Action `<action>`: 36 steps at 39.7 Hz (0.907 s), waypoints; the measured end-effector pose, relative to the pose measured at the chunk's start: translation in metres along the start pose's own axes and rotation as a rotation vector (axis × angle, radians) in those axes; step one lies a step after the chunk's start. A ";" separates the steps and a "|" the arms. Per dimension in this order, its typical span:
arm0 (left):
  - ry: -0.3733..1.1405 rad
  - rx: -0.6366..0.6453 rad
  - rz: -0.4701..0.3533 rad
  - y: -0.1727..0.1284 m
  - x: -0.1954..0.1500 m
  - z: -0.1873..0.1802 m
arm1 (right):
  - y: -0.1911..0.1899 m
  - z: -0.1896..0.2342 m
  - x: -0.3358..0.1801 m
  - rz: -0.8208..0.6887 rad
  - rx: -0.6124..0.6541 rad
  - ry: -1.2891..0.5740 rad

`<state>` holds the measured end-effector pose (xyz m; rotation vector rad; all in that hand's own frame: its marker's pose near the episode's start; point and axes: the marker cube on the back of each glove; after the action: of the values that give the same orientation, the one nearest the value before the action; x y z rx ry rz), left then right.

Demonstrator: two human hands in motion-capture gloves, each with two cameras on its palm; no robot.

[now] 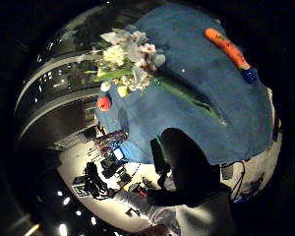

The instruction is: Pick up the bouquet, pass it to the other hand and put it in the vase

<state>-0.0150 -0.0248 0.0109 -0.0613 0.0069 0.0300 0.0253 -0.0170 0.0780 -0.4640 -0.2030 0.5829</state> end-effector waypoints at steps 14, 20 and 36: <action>0.007 -0.047 0.020 -0.009 -0.002 0.018 | -0.031 0.137 -0.018 -0.077 -0.008 0.232; -0.010 -0.050 0.007 -0.005 0.002 0.021 | -0.022 0.150 -0.034 -0.147 0.048 0.216; 0.073 -0.028 0.067 -0.003 0.001 0.036 | -0.050 0.135 -0.028 -0.157 0.445 -0.243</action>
<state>-0.0132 -0.0254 0.0473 -0.0903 0.0814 0.0948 -0.0161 -0.0209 0.2184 0.0552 -0.3290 0.5106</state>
